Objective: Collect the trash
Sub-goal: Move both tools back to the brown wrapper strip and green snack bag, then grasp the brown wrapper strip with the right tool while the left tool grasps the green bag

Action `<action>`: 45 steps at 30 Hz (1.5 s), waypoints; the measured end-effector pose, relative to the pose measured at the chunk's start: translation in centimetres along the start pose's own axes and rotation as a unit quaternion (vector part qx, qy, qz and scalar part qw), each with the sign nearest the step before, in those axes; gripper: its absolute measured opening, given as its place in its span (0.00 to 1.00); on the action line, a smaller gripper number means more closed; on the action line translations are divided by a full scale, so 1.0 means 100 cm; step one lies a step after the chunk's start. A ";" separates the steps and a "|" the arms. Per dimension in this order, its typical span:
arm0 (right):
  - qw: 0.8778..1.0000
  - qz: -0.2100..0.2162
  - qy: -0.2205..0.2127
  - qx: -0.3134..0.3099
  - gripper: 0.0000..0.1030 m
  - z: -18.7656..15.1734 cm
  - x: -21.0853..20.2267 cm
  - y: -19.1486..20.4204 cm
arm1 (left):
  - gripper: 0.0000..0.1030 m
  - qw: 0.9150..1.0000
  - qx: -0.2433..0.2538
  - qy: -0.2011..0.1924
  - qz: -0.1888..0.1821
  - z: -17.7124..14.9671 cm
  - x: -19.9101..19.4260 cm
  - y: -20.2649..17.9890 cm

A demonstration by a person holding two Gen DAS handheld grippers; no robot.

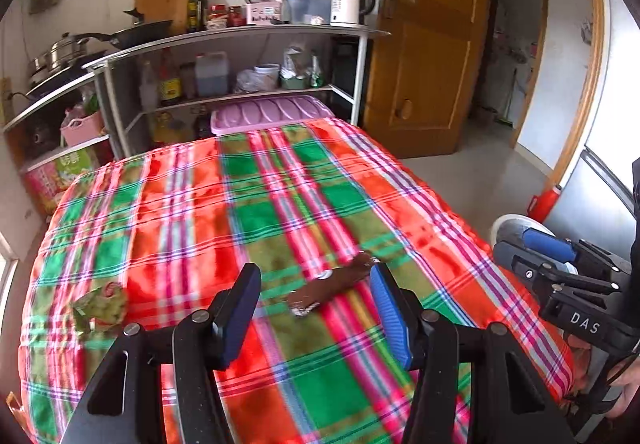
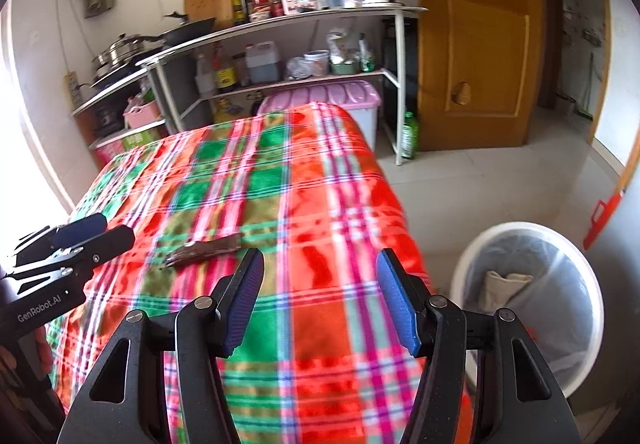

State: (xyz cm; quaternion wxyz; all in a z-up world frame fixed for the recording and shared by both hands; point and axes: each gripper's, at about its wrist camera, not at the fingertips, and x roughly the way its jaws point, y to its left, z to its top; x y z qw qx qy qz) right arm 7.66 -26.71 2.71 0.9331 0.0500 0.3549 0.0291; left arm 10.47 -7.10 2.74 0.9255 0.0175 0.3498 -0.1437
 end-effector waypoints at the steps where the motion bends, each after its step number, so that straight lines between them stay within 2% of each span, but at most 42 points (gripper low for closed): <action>1: 1.000 0.005 0.002 -0.006 0.58 0.001 0.004 0.008 | 0.59 1.000 -0.005 -0.001 0.006 -0.001 -0.002 0.007; 7: 0.999 0.030 0.012 -0.035 0.58 0.004 0.019 0.042 | 0.60 0.999 -0.031 -0.006 0.031 -0.007 -0.012 0.046; 13: 0.994 0.078 0.034 -0.063 0.58 0.006 0.042 0.071 | 0.60 0.997 -0.052 0.000 0.050 -0.016 -0.016 0.086; 18: 0.991 0.090 0.054 -0.077 0.58 0.007 0.062 0.088 | 0.63 0.994 -0.088 0.003 0.065 -0.023 -0.016 0.121; 23: 0.991 0.075 0.079 -0.078 0.58 0.002 0.081 0.097 | 0.63 0.991 -0.115 0.007 0.073 -0.027 -0.014 0.151; 27: 0.991 0.061 0.102 -0.061 0.62 0.000 0.095 0.098 | 0.68 0.989 -0.126 0.011 0.083 -0.030 -0.008 0.168; 32: 0.991 0.067 0.109 -0.027 0.62 0.003 0.109 0.100 | 0.69 0.985 -0.158 0.020 0.064 -0.034 0.002 0.188; 45: 0.994 0.028 0.106 -0.023 0.61 0.007 0.123 0.113 | 0.69 0.987 -0.142 0.043 0.052 -0.040 0.026 0.185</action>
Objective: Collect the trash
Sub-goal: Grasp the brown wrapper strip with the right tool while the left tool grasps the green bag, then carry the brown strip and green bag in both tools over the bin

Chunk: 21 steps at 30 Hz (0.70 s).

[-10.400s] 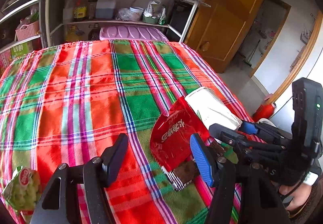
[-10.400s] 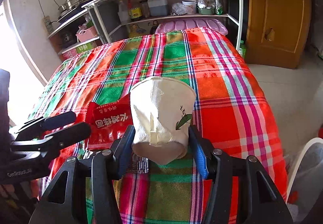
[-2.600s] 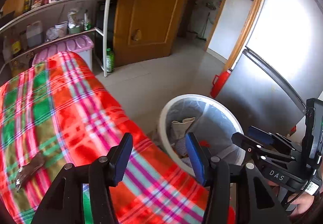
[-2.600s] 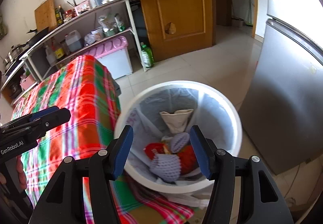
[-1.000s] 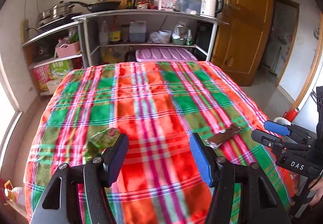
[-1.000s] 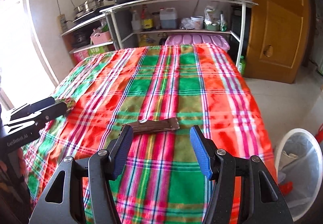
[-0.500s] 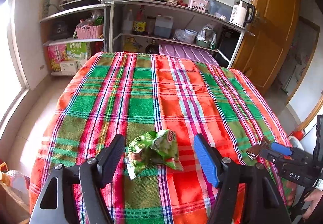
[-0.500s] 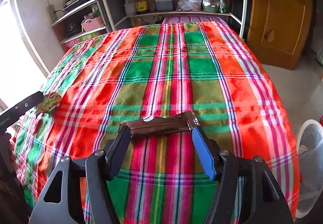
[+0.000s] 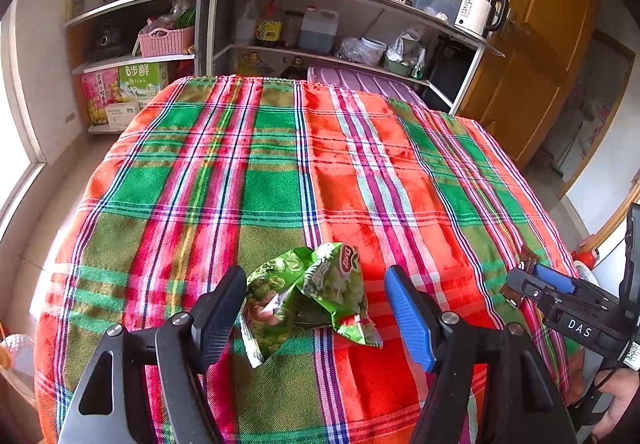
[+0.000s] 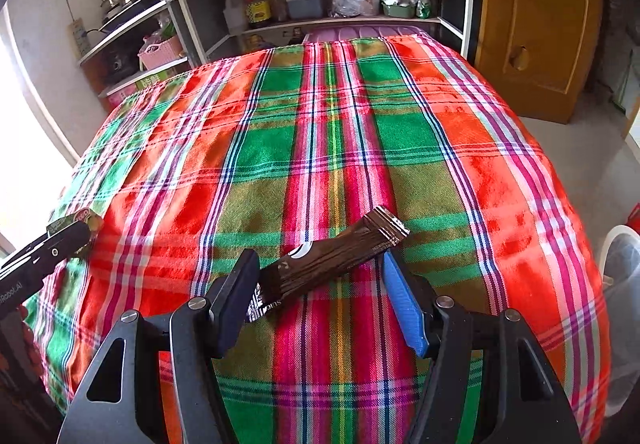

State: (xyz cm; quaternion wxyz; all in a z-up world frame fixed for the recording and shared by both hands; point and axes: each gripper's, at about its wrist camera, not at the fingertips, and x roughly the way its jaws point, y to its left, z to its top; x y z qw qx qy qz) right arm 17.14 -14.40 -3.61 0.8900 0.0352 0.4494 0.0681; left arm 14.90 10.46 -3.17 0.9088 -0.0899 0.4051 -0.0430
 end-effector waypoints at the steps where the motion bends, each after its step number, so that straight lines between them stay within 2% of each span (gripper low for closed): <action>1: 1.000 -0.002 -0.001 0.000 0.56 0.000 0.000 0.001 | 0.69 1.000 0.002 0.001 -0.001 0.000 0.001 0.000; 2: 1.000 -0.005 -0.003 0.001 0.52 0.000 0.000 0.000 | 0.69 1.000 0.002 0.002 0.001 0.000 0.003 0.000; 4: 1.000 -0.010 -0.005 0.005 0.36 0.001 0.000 -0.002 | 0.59 1.000 0.003 0.003 0.002 0.001 0.005 0.000; 6: 1.000 -0.009 -0.006 0.011 0.31 0.001 -0.001 -0.004 | 0.57 1.000 0.003 0.002 0.005 0.001 0.005 0.000; 18: 1.000 -0.001 -0.016 0.007 0.14 -0.001 -0.009 -0.007 | 0.41 0.999 0.040 -0.015 0.004 0.001 -0.007 -0.020; 21: 1.000 0.002 -0.024 0.002 0.11 -0.002 -0.015 -0.008 | 0.41 0.999 0.048 -0.015 -0.001 0.001 -0.010 -0.028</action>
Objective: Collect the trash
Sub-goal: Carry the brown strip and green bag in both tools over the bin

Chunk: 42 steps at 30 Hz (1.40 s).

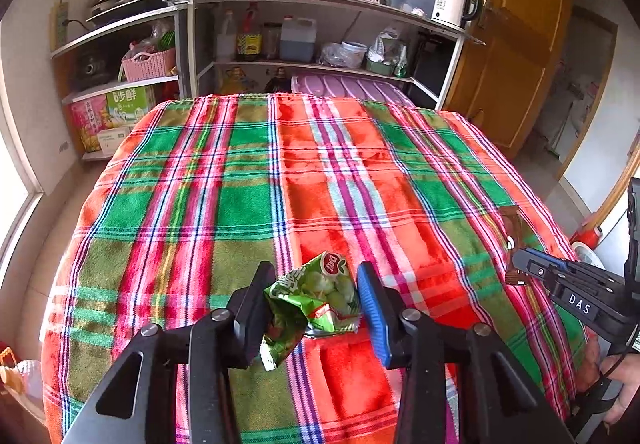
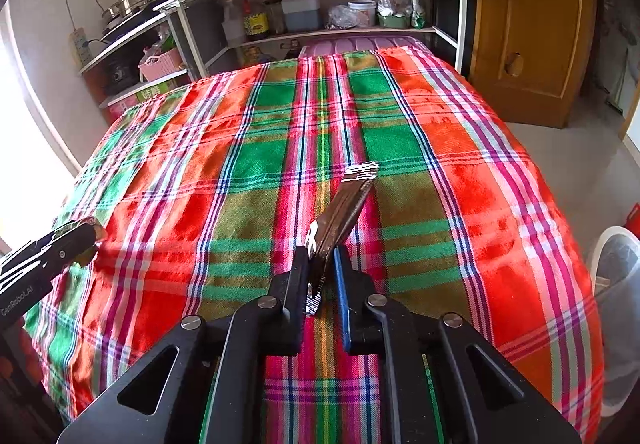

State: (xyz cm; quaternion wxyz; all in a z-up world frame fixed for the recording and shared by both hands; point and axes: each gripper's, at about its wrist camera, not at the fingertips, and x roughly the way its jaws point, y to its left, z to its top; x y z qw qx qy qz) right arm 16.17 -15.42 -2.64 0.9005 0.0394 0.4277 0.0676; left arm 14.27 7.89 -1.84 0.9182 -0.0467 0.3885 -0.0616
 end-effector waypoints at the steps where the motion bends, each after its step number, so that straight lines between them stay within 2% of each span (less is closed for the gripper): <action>1: 1.000 0.001 -0.003 0.000 0.10 0.000 -0.002 -0.001 | 0.41 1.000 0.003 -0.001 -0.001 0.000 -0.001 -0.003; 11: 0.999 0.017 -0.041 -0.006 0.09 -0.004 -0.036 -0.008 | 0.41 0.999 0.021 -0.018 -0.023 0.003 -0.015 -0.027; 17: 0.998 0.012 -0.054 0.004 0.09 -0.005 -0.057 -0.022 | 0.41 0.998 0.045 -0.019 -0.043 0.006 -0.019 -0.056; 34: 0.993 -0.033 -0.093 0.059 0.09 -0.022 -0.117 -0.102 | 0.37 0.987 0.128 -0.030 -0.097 0.012 -0.023 -0.167; 42: 0.988 -0.064 -0.104 0.092 0.09 -0.035 -0.142 -0.150 | 0.37 0.976 0.168 -0.037 -0.134 0.017 -0.023 -0.229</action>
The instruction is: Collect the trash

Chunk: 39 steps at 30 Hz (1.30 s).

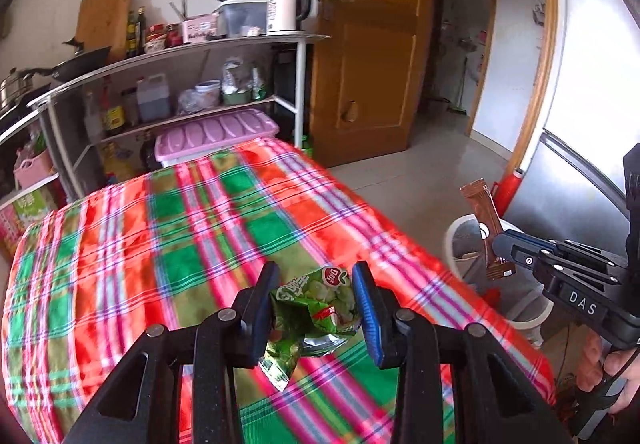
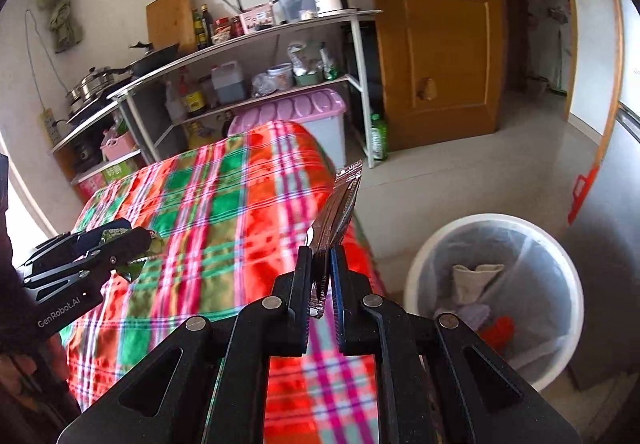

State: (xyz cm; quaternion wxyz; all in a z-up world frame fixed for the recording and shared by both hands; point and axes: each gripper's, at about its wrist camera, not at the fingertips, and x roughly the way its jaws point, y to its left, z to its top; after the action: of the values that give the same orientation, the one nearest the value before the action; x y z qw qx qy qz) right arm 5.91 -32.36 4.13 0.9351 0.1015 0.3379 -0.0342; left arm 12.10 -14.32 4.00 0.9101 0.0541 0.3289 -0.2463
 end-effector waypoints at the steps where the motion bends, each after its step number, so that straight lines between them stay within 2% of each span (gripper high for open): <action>1: 1.000 -0.006 -0.002 0.004 0.09 0.001 -0.003 -0.008 | 0.37 1.000 0.007 -0.001 -0.007 0.004 0.004 -0.010; 7: 0.999 -0.036 -0.004 0.028 0.09 0.001 -0.016 -0.055 | 0.37 0.998 0.037 0.007 -0.050 0.021 0.032 -0.067; 18: 0.991 -0.112 0.038 0.060 0.09 -0.019 -0.013 -0.147 | 0.37 0.989 0.091 0.041 -0.111 0.027 0.096 -0.180; 23: 0.987 -0.121 0.076 0.072 0.09 -0.032 0.003 -0.179 | 0.38 0.985 0.100 0.066 -0.123 0.021 0.123 -0.208; 27: 0.985 -0.121 0.097 0.074 0.11 -0.039 0.014 -0.191 | 0.40 0.984 0.097 0.084 -0.122 0.018 0.138 -0.217; 29: 0.985 -0.121 0.103 0.072 0.18 -0.039 0.019 -0.193 | 0.41 0.984 0.095 0.092 -0.117 0.017 0.144 -0.218; 31: 0.985 -0.122 0.103 0.071 0.45 -0.039 0.021 -0.193 | 0.43 0.984 0.098 0.095 -0.112 0.015 0.147 -0.219; 32: 0.984 -0.124 0.101 0.072 0.50 -0.039 0.020 -0.194 | 0.47 0.984 0.098 0.095 -0.111 0.015 0.147 -0.218; 35: 0.985 -0.124 0.094 0.080 0.53 -0.040 0.016 -0.195 | 0.51 0.985 0.092 0.095 -0.112 0.016 0.146 -0.215; 39: 0.983 -0.140 0.081 0.084 0.53 -0.039 0.004 -0.191 | 0.52 0.987 0.091 0.085 -0.105 0.017 0.136 -0.211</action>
State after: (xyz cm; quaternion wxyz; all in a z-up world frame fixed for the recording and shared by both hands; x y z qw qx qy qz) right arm 1.26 -50.15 -2.23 0.8790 0.1339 0.4188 -0.1845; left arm 11.90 -38.83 -1.84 0.8395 0.1227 0.3847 -0.3635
